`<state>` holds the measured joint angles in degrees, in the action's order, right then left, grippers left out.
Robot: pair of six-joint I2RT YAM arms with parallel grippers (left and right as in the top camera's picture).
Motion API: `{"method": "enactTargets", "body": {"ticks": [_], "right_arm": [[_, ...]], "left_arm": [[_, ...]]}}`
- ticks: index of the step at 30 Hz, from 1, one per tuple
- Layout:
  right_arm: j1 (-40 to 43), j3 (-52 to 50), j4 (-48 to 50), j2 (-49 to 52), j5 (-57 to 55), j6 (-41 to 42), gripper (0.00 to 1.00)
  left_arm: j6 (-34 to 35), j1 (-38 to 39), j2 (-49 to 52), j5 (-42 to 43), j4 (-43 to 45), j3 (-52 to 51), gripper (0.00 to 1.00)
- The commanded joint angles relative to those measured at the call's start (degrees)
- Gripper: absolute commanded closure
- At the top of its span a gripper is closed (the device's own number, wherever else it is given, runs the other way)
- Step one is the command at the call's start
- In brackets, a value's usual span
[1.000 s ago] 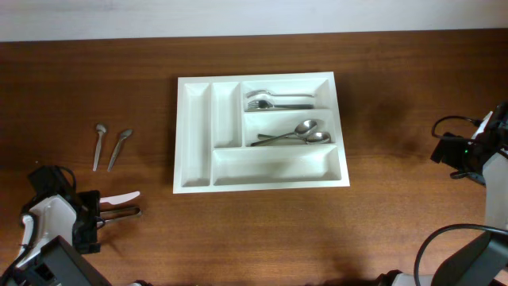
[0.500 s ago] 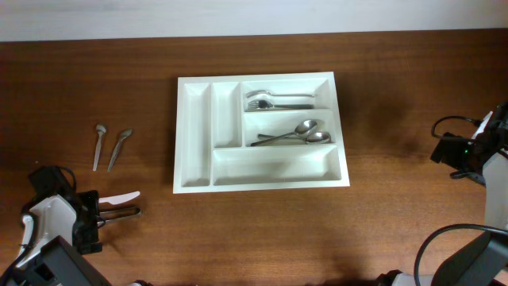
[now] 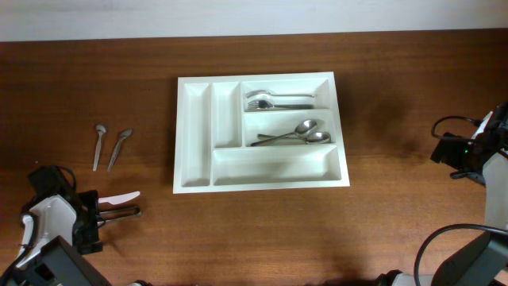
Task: Pack container
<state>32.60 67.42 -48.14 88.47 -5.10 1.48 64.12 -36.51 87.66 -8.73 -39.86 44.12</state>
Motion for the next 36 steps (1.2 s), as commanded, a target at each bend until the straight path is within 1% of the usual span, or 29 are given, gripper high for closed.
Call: {"method": "enactTargets", "body": {"ticks": [1, 11, 20, 36], "right_arm": [[0.33, -0.13, 0.00, 0.37, -0.07, 0.02, 0.01], [0.33, -0.13, 0.00, 0.37, -0.07, 0.02, 0.01], [0.33, -0.13, 0.00, 0.37, -0.07, 0.02, 0.01], [0.33, -0.13, 0.00, 0.37, -0.07, 0.02, 0.01]], "left_arm": [[0.59, -0.42, 0.52, 0.42, -0.22, -0.11, 0.01], [0.59, -0.42, 1.14, 0.57, -1.38, -0.11, 0.01], [1.20, -0.42, 5.35, 0.61, -1.18, -0.11, 0.01], [1.18, -0.42, 5.40, 0.61, 0.85, -0.11, 0.01]]}}
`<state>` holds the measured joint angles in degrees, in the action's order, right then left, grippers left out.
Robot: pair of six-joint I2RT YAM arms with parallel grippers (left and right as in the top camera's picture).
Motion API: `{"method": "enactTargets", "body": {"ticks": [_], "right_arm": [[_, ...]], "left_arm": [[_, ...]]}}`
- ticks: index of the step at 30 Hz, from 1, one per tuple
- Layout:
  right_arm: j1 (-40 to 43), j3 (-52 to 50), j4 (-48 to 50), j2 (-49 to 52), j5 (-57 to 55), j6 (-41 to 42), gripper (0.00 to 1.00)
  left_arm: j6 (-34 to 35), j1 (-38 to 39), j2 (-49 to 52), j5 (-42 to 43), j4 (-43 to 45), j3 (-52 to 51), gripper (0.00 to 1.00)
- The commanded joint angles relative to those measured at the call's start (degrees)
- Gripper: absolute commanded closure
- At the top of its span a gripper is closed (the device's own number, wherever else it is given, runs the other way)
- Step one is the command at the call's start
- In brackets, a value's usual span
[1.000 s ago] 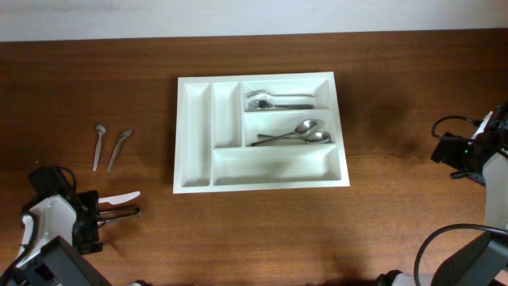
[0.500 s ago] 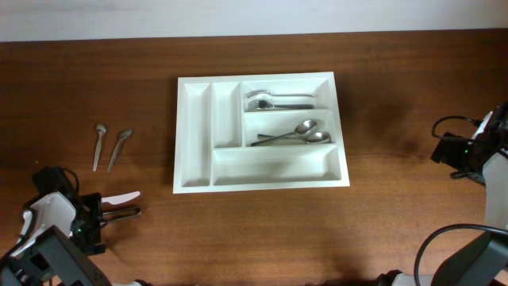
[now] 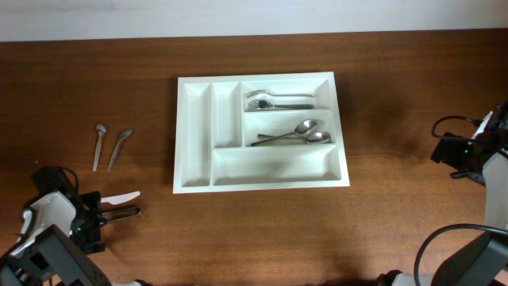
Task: Pack container
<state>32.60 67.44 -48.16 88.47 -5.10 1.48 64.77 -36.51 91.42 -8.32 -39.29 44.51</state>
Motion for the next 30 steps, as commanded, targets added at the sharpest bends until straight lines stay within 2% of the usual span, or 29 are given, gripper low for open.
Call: {"method": "enactTargets", "body": {"ticks": [1, 7, 13, 16, 18, 19, 21, 25, 30], "right_arm": [[0.33, -0.15, 0.02, 0.37, -0.07, 0.02, 0.01], [0.33, -0.15, 0.02, 0.37, -0.07, 0.02, 0.01], [0.33, -0.15, 0.02, 0.37, -0.07, 0.02, 0.01], [0.33, -0.15, 0.02, 0.37, -0.07, 0.02, 0.01], [0.33, -0.15, 0.02, 0.37, -0.07, 0.02, 0.01], [0.33, -0.15, 0.02, 0.37, -0.07, 0.02, 0.01], [0.33, -0.15, 0.02, 0.37, -0.07, 0.02, 0.01], [0.33, -0.15, 0.02, 0.37, -0.07, 0.02, 0.01], [0.33, -0.15, 0.02, 0.37, -0.07, 0.02, 0.01]], "left_arm": [[0.52, -0.42, 1.64, 0.20, 0.28, -0.50, 0.01], [0.52, -0.39, 1.64, 1.84, 0.24, -0.50, 0.01], [0.57, -0.39, 1.64, 9.64, 0.26, -0.50, 0.00], [0.59, -0.39, 1.64, 10.95, 0.35, -0.50, 0.05], [0.57, -0.39, 1.64, 10.91, 0.33, -0.50, 0.11], [0.59, -0.39, 1.64, 10.91, 0.35, -0.50, 0.20], [0.59, -0.39, 1.64, 10.93, 0.33, -0.50, 0.29], [0.57, -0.39, 1.64, 10.97, 0.28, -0.50, 0.38], [0.55, -0.39, 1.64, 10.95, 0.28, -0.50, 0.60]]}}
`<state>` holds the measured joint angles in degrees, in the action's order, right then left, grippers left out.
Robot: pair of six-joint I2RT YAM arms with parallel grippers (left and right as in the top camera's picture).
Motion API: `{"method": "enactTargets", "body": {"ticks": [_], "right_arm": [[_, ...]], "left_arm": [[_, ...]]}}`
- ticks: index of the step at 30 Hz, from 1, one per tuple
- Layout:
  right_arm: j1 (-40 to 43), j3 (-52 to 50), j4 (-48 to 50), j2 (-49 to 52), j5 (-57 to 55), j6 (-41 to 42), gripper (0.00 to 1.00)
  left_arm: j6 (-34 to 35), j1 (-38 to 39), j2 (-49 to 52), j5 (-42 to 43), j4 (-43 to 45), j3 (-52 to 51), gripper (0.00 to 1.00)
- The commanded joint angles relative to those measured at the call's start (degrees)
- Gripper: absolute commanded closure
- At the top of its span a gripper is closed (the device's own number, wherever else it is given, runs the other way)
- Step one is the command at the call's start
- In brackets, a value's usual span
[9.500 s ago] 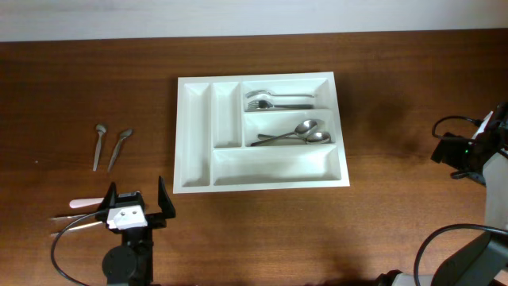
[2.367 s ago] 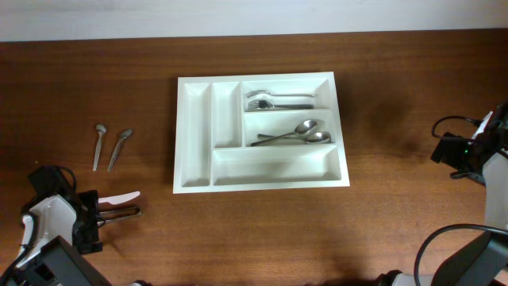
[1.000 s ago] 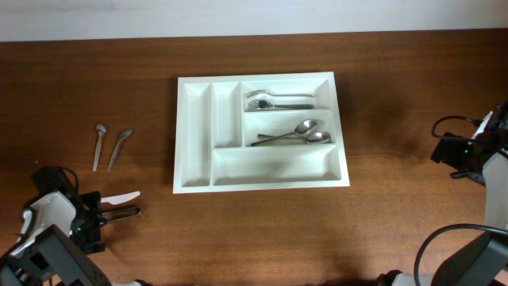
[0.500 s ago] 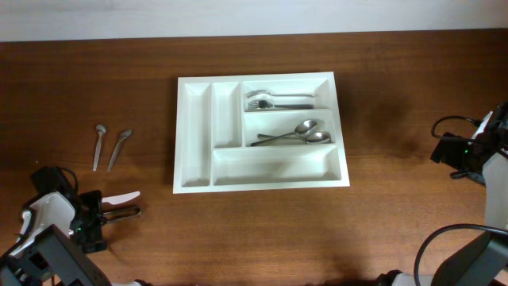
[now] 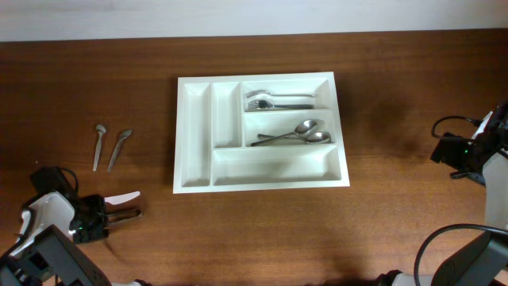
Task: Pack container
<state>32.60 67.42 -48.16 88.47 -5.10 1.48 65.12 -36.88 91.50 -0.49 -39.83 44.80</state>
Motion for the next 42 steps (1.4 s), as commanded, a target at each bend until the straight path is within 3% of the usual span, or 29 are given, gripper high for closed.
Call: {"method": "enactTargets", "body": {"ticks": [1, 5, 9, 15, 25, 34, 42], "right_arm": [[0.33, -0.13, 0.02, 0.37, -0.07, 0.02, 0.01], [0.33, -0.13, 0.02, 0.37, -0.07, 0.02, 0.01], [0.33, -0.13, 0.02, 0.37, -0.07, 0.02, 0.01], [0.33, -0.13, 0.02, 0.37, -0.07, 0.02, 0.01], [0.33, -0.13, 0.02, 0.37, -0.07, 0.02, 0.01], [0.33, -0.13, 0.02, 0.37, -0.07, 0.02, 0.01], [0.33, -0.13, 0.02, 0.37, -0.07, 0.02, 0.01]], "left_arm": [[0.20, -0.02, 1.55, 3.13, 0.83, -0.79, 0.65], [0.20, -0.02, 1.55, 3.13, 0.85, -0.79, 0.68], [0.20, -0.02, 1.55, 3.13, 0.85, -0.79, 0.87], [0.17, -0.02, 1.53, 3.37, 0.85, -0.79, 0.98], [-7.19, 0.13, -2.38, 10.03, 0.81, 4.92, 0.98], [-7.32, 3.63, -14.80, 13.07, 0.81, 13.35, 0.98], [3.61, 17.46, -21.79, 12.68, 0.20, 14.71, 0.98]]}}
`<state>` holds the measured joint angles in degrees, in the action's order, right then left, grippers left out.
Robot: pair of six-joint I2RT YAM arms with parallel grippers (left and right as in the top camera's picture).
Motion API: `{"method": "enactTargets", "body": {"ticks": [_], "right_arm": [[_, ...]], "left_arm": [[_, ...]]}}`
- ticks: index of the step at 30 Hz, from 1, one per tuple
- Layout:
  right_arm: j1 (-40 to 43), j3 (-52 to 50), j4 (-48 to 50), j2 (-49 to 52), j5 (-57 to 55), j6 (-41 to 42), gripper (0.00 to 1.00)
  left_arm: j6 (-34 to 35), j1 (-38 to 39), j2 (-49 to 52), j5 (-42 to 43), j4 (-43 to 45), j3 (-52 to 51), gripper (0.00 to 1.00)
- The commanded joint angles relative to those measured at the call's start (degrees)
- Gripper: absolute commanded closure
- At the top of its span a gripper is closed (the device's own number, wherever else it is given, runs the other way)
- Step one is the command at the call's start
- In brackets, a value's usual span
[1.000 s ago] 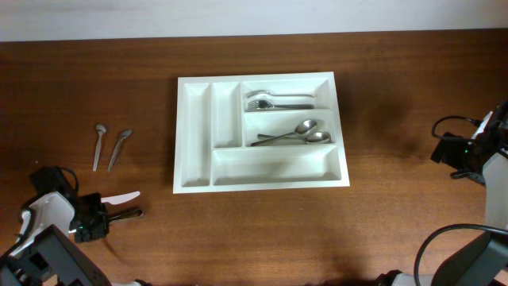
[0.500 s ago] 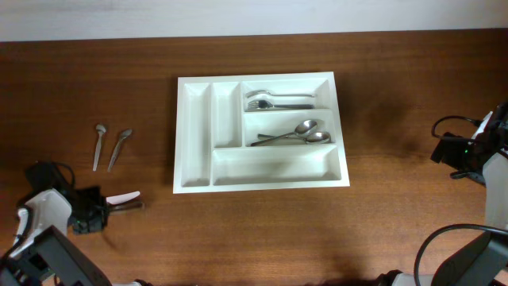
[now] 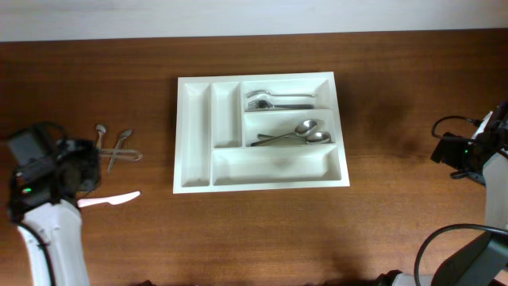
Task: Pack container
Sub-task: 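Close the left gripper on the tongs and carry them over the tray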
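Note:
A white cutlery tray (image 3: 179, 135) lies in the middle of the table. Forks (image 3: 279, 100) fill its upper right compartment and large spoons (image 3: 300, 133) the one below; its other compartments are bare. Two small spoons (image 3: 98, 144) (image 3: 121, 143) lie on the table to the left. My left gripper (image 3: 136, 156) reaches in from the left, and its thin fingers sit across the lower end of the right small spoon, apparently open. A white knife (image 3: 117, 197) lies just in front of it. My right arm (image 3: 464, 152) rests at the right edge, its fingers unclear.
The left arm's white body (image 3: 48, 214) and black wrist (image 3: 59, 171) cover the front left corner. Cables loop around the right arm (image 3: 444, 238) at the front right. Dark wood table (image 3: 397, 222) surrounds the tray.
My left arm has moved from the front left corner back toward the two small spoons, and its fingers now lie at the right spoon. The white knife stays where it was.
My left gripper sat low at the front left, just in front of the white knife, through the three earlier moments, shifting only slightly. Now it lies farther back at the small spoons. The tray, its cutlery and my right arm have not moved.

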<state>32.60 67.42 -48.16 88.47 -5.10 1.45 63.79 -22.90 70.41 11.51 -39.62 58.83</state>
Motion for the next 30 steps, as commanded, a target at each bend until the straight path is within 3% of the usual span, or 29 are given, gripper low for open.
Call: {"method": "enactTargets", "body": {"ticks": [1, 12, 18, 24, 30], "right_arm": [[0.33, -0.13, 0.02, 0.37, -0.07, 0.04, 0.01], [0.33, -0.13, 0.02, 0.37, -0.07, 0.04, 0.01], [0.33, -0.13, 0.02, 0.37, -0.07, 0.04, 0.01], [0.33, -0.13, 0.02, 0.37, -0.07, 0.04, 0.01], [0.33, -0.13, 0.02, 0.37, -0.07, 0.04, 0.01]], "left_arm": [[7.26, 6.56, -0.66, 0.68, -0.02, 0.68, 0.98], [28.46, 32.28, 2.34, -4.04, 2.60, 0.70, 0.98], [42.58, 41.59, 6.80, -6.73, 4.33, 0.70, 0.99], [50.21, 49.44, 12.48, -6.19, 15.23, 0.74, 0.98], [50.21, 55.63, 18.08, -6.23, 18.40, 1.73, 0.98]]}}
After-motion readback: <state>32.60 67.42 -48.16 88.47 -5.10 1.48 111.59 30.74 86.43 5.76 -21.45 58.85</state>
